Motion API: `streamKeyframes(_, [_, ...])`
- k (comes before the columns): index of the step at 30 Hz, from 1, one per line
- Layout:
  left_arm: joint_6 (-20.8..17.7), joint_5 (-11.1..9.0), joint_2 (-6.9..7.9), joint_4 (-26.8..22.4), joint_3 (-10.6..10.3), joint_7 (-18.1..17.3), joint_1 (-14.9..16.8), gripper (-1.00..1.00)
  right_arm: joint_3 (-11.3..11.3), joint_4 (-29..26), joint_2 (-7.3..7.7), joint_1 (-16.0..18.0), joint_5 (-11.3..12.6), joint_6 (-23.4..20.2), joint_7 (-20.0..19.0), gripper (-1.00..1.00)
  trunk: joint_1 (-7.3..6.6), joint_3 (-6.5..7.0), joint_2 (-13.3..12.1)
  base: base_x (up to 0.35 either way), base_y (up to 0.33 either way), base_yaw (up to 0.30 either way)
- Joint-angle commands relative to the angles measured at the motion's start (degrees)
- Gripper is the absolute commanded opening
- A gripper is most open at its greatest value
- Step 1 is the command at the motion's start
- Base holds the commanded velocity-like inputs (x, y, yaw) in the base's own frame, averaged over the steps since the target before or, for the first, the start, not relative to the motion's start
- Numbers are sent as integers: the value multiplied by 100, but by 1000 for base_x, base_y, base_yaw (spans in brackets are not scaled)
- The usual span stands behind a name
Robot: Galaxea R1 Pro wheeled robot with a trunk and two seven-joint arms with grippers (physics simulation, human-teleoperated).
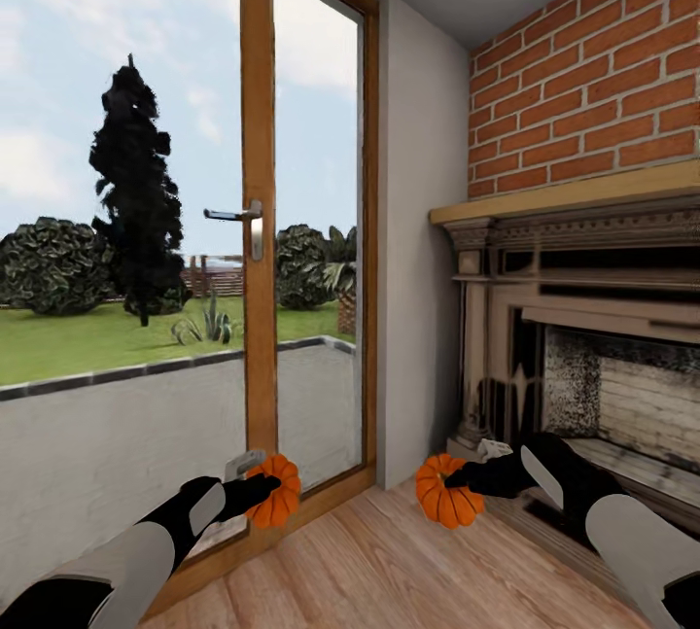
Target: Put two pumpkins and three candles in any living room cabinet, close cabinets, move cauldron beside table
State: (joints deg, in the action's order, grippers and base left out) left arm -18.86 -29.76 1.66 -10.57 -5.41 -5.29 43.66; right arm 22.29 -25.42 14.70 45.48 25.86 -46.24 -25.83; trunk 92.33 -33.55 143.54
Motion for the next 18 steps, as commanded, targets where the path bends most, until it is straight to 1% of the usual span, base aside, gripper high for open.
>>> streamKeyframes(1, [-21, -39, 3, -6, -51, 2, 2, -100, 26, -6, 3, 5, -19, -8, -21, -100, -4, 7, 2, 0, 0, 0])
streamKeyframes(18, [-21, -39, 1, 29, -57, 2, 2, -100, 21, -4, -2, 5, -28, -21, -10, -100, -47, 233, -21, 0, 0, 0])
